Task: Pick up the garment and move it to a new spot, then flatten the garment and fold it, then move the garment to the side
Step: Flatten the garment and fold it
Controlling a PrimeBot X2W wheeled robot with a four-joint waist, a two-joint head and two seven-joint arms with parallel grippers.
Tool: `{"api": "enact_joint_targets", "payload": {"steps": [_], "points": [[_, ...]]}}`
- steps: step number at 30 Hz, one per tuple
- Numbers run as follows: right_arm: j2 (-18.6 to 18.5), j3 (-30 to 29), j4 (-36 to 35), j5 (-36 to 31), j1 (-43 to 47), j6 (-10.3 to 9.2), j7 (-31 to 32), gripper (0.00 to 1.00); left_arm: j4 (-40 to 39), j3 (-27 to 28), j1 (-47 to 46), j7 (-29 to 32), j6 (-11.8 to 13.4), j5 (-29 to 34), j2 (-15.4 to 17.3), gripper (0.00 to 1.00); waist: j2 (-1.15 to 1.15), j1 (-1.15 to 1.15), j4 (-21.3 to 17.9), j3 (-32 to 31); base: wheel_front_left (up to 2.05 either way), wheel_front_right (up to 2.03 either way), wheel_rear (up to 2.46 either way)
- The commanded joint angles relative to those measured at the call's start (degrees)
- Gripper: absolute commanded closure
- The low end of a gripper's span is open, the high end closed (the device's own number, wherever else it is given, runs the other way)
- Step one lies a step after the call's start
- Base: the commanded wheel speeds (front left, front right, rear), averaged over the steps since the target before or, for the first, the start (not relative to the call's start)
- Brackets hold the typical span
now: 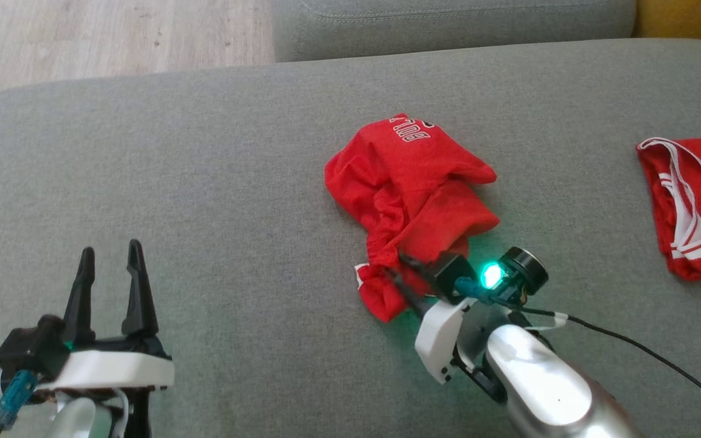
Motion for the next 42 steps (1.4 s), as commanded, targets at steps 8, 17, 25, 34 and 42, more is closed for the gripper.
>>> {"api": "enact_joint_targets", "payload": {"steps": [8,17,25,34,42], "points": [[1.23,-0.72,-3.63,6.13,-2.85,0.39,-3.14,1.0,-1.29,2.16,-2.7,-0.71,-0.34,-0.86,1.16,0.0,0.0,0.0,-1.09,-0.72,0.0,0.0,0.0],[1.23,-1.23,-12.85,11.5,-8.84,0.39,-6.7,1.0,-2.22,2.62,-1.98,-0.97,0.13,-0.96,1.39,0.0,0.0,0.0,-2.3,-2.2,0.0,0.0,0.0],[-3.11,-19.73,-15.35,3.17,-3.2,0.39,-0.99,1.0,-3.16,2.32,-1.07,-0.95,0.24,-1.12,1.56,0.0,0.0,0.0,-1.68,-2.71,0.0,0.0,0.0],[-2.92,-37.81,-11.94,-3.07,4.28,0.39,6.76,0.0,-3.69,2.12,-0.75,-0.8,0.63,-1.36,1.68,0.0,0.0,0.0,-0.82,-1.9,0.0,0.0,0.0],[0.22,-38.64,-18.22,-4.26,6.85,0.39,4.65,0.0,-3.25,2.08,-0.96,-0.93,0.72,-1.53,1.55,0.0,0.0,0.0,-1.41,-2.11,0.0,0.0,0.0]]}}
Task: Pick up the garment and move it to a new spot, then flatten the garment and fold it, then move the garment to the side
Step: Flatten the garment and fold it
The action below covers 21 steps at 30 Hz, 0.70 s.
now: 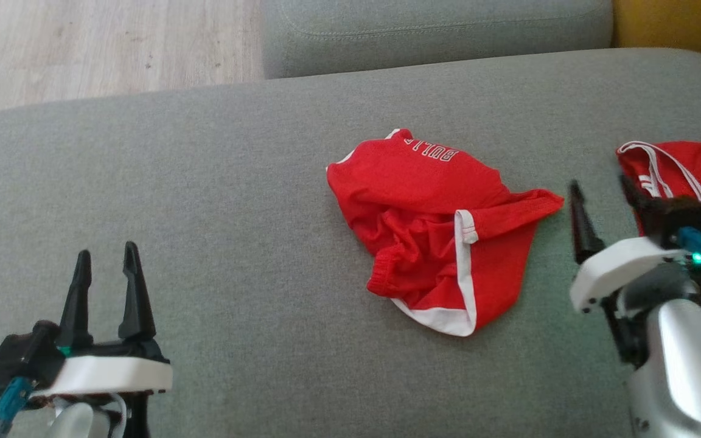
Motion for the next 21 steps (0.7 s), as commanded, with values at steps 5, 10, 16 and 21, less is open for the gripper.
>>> {"api": "enact_joint_targets", "payload": {"steps": [5,10,16,21], "points": [[0.78,8.51,-7.02,3.75,1.74,0.39,0.79,0.0,-1.48,2.01,-1.92,-0.54,0.25,-0.41,1.09,0.0,0.0,0.0,-0.48,-0.6,0.0,0.0,0.0],[0.17,15.82,-6.88,4.07,1.47,0.39,5.33,0.0,-1.71,2.0,-2.12,-0.6,0.34,-0.43,1.16,0.0,0.0,0.0,-0.76,-0.13,0.0,0.0,0.0],[-0.23,20.34,1.85,4.01,-4.6,0.39,6.87,0.0,-1.75,1.55,-3.34,-0.58,0.08,-0.46,1.02,0.0,0.0,0.0,0.27,1.29,0.0,0.0,0.0],[0.08,20.31,11.07,2.96,-9.91,0.39,5.09,0.0,-0.98,1.22,-4.91,-0.64,-0.55,-0.54,0.97,0.0,0.0,0.0,1.88,2.62,0.0,0.0,0.0]]}}
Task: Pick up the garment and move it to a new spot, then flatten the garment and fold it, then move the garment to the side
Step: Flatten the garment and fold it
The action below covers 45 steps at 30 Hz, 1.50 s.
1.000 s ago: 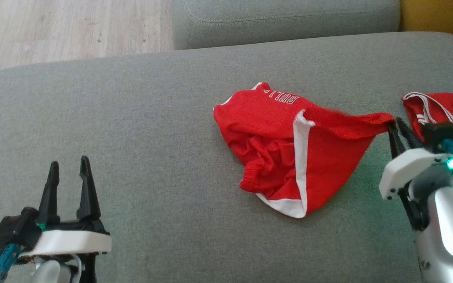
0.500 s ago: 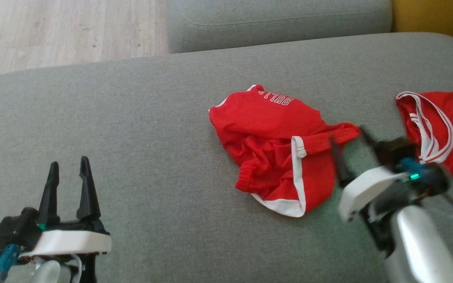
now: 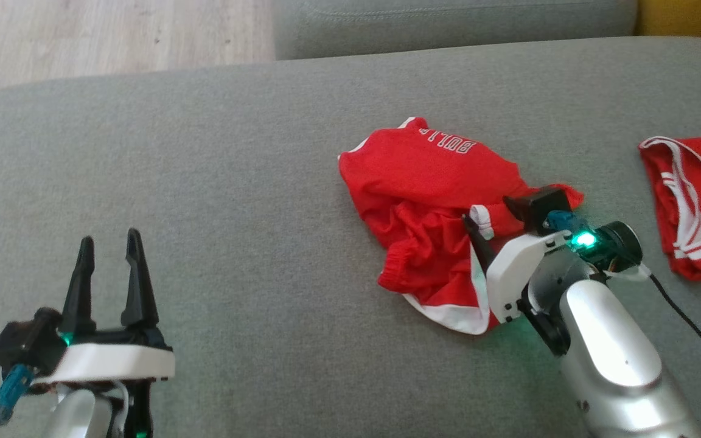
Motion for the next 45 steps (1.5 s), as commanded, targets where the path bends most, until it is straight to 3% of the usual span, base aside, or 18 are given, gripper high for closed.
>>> {"api": "enact_joint_targets", "payload": {"steps": [1,2,3,4,5,11,20,21,22,26,30,37,45], "points": [[0.42,0.69,0.06,-0.62,-2.31,0.39,-0.1,0.0,-1.44,1.72,-3.11,-0.64,-0.22,-0.09,1.02,0.0,0.0,0.0,0.5,0.37,0.0,0.0,0.0],[0.54,0.51,1.19,-0.73,-2.76,0.39,0.1,0.0,-1.31,1.65,-3.25,-0.66,-0.26,-0.06,0.98,0.0,0.0,0.0,0.66,0.46,0.0,0.0,0.0],[0.66,0.34,2.06,-0.76,-3.19,0.39,0.04,0.2,-1.19,1.61,-3.34,-0.69,-0.3,-0.03,0.94,0.0,0.0,0.0,0.75,0.51,0.0,0.0,0.0],[0.77,0.22,2.78,-0.81,-3.57,0.39,-0.16,0.93,-1.08,1.58,-3.4,-0.71,-0.33,-0.02,0.9,0.0,0.0,0.0,0.81,0.54,0.0,0.0,0.0],[0.85,0.11,3.36,-0.83,-3.83,0.39,-0.33,1.0,-0.95,1.57,-3.4,-0.74,-0.33,-0.01,0.85,0.0,0.0,0.0,0.81,0.54,0.0,0.0,0.0],[0.78,-2.05,2.15,0.15,-2.85,0.39,-1.81,1.0,-0.18,1.76,-2.93,-0.89,-0.4,-0.11,0.67,0.0,0.0,0.0,0.22,-0.2,0.0,0.0,0.0],[-1.52,-11.23,-13.96,-1.12,9.61,0.39,-0.04,1.0,-0.62,2.89,-0.55,-1.05,0.22,-0.42,0.61,0.0,0.0,0.0,-2.35,-2.02,0.0,0.0,0.0],[-1.67,-11.91,-16.01,-1.18,11.48,0.39,0.09,0.39,-0.75,3.01,-0.33,-1.06,0.28,-0.45,0.6,0.0,0.0,0.0,-2.65,-2.12,0.0,0.0,0.0],[-1.59,-12.61,-17.78,-0.93,13.24,0.39,0.17,0.0,-0.86,3.16,-0.11,-1.08,0.34,-0.49,0.62,0.0,0.0,0.0,-3.05,-2.23,0.0,0.0,0.0],[-0.57,-15.33,-23.84,-0.03,18.45,0.39,-1.62,0.0,-1.39,3.31,0.56,-1.11,0.61,-0.44,0.47,0.0,0.0,0.0,-4.17,-2.68,0.0,0.0,0.0],[0.39,-16.0,-28.9,0.7,20.65,0.39,-8.18,0.0,-1.79,3.18,1.14,-1.13,0.74,-0.4,0.38,0.0,0.0,0.0,-4.84,-3.23,0.0,0.0,0.0],[1.03,-14.22,-30.18,2.23,21.76,0.39,-12.89,0.0,-2.39,1.16,1.27,-0.88,0.44,0.63,0.15,0.0,0.0,0.0,-5.02,-3.67,0.0,0.0,0.0],[1.3,-13.27,-29.94,3.55,21.45,0.39,-12.93,0.0,1.21,-12.22,-3.26,2.68,-5.75,4.8,-4.26,0.0,0.0,0.0,-4.28,-2.24,0.0,0.0,0.0]]}}
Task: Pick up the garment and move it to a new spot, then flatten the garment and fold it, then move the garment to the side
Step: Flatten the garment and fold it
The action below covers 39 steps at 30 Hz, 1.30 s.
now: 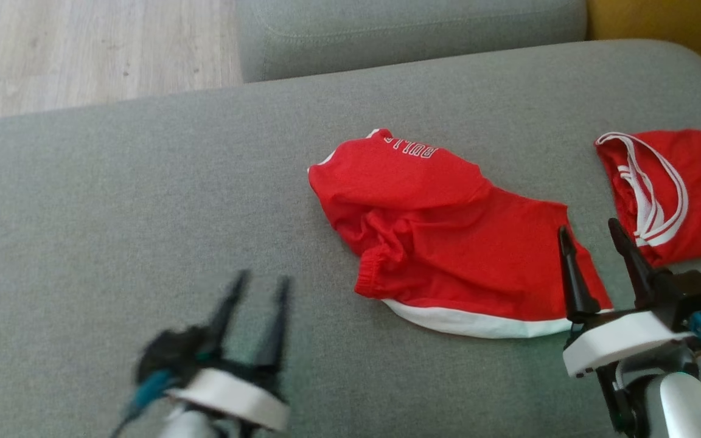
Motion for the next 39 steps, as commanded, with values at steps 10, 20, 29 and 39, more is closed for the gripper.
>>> {"api": "enact_joint_targets", "payload": {"steps": [10,20,29,39], "points": [[0.04,4.01,-1.03,1.14,-3.63,0.39,-0.84,0.0,10.36,-11.88,-13.92,3.59,-3.49,1.23,-4.35,0.0,0.0,0.0,-2.97,3.35,0.0,0.0,0.0],[0.1,4.57,0.01,2.21,-4.73,0.39,-2.29,0.0,17.16,-15.51,-20.05,5.4,-3.67,-2.98,-5.05,0.0,0.0,0.0,-5.08,4.93,0.0,0.0,0.0],[0.11,3.89,0.09,2.81,-5.14,0.39,-3.7,0.0,19.13,-20.55,-24.12,5.88,-3.68,-9.4,-4.86,1.0,0.0,0.0,-4.42,5.4,0.0,0.0,0.0],[0.11,2.72,-0.29,2.47,-4.24,0.39,-2.94,0.0,11.4,-21.94,-20.7,3.99,-3.46,-15.02,-3.14,1.0,0.0,0.0,2.27,4.09,0.0,0.0,0.0]]}}
